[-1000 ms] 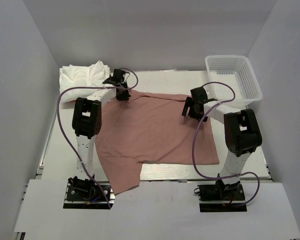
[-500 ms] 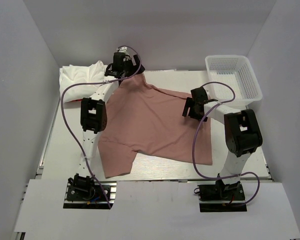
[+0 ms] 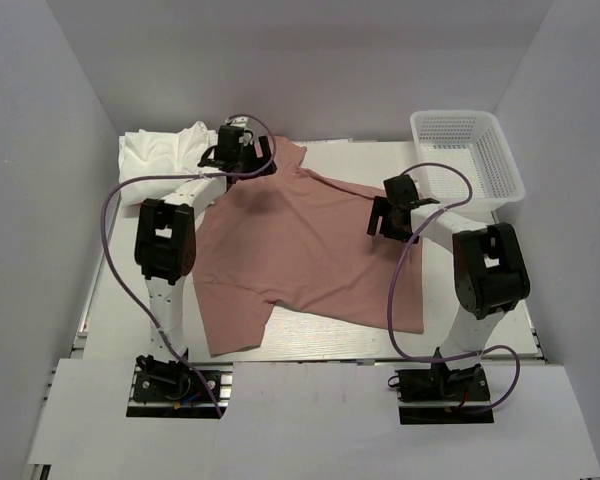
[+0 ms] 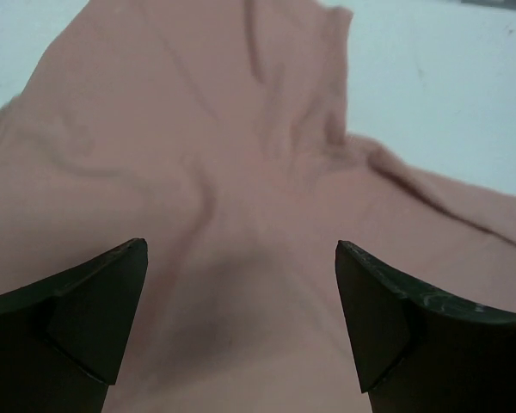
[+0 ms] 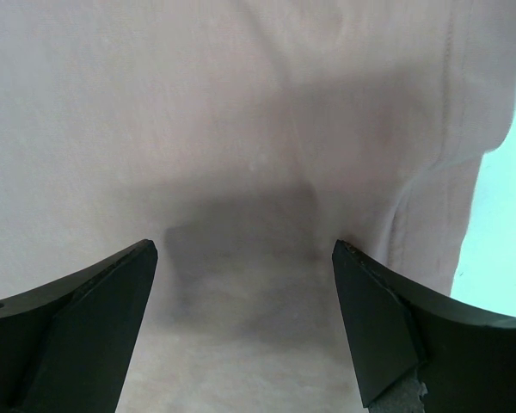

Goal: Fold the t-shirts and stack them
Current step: Flatten out the tshirt

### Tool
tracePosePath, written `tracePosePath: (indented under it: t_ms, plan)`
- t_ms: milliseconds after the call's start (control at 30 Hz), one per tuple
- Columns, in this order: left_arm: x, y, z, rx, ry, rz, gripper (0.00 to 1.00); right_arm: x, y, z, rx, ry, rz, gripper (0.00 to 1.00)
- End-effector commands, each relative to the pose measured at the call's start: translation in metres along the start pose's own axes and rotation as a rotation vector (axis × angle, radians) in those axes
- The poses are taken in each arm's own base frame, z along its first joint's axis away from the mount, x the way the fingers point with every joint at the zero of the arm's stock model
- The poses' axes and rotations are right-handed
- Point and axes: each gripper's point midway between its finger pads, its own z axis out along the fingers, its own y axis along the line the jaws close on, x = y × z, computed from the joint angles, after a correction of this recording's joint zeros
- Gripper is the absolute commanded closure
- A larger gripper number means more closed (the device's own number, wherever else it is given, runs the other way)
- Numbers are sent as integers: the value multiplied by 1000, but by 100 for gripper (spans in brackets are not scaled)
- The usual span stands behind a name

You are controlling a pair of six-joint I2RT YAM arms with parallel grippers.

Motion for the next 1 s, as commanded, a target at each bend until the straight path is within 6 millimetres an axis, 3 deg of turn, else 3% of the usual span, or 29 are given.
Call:
tracePosePath:
  t_ms: [0, 67, 100, 133, 167, 200, 233, 267, 367, 400, 567, 600, 700, 833, 933, 967]
  plan:
    - [-12, 10, -41, -76, -60, 21, 0, -47, 10, -18, -10, -120, -11, 11]
    - [18, 19, -48, -98, -1, -14, 0, -55, 15, -10, -16, -113, -18, 11]
    - [25, 29, -51, -124, 10, -31, 0, -65, 21, -10, -24, -127, -18, 11]
    - [45, 39, -54, -160, 44, -45, 0, -76, 24, -9, -32, -143, -14, 11]
    - [45, 44, -62, -188, 31, -43, 0, -69, 25, 6, -26, -107, -18, 11]
    - [63, 44, -65, -195, 65, -57, 0, -80, 30, 7, -31, -125, -17, 11]
    - [67, 45, -68, -196, 67, -57, 0, -90, 35, 7, -37, -138, -13, 10]
    - [70, 46, -70, -196, 65, -71, 0, -81, 33, 26, -21, -97, -20, 10]
    - [77, 53, -78, -225, 46, -90, 0, -107, 48, 39, -35, -107, -8, 10]
    - [76, 55, -79, -238, 41, -89, 0, -103, 49, 49, -28, -87, -13, 10]
    - [86, 67, -76, -297, 59, -102, 0, -128, 64, 61, -57, -121, 23, 10]
    - [93, 72, -75, -320, 75, -111, 0, -128, 64, 71, -50, -114, 25, 10]
    - [112, 83, -76, -345, 113, -126, 0, -157, 67, 75, -38, -177, 64, 10]
    - [120, 89, -78, -365, 127, -124, 0, -209, 60, 91, 13, -353, 105, 10]
    - [116, 90, -80, -374, 115, -107, 0, -244, 63, 93, -9, -449, 101, 10]
    - [118, 91, -81, -378, 125, -107, 0, -263, 71, 78, -48, -483, 90, 10]
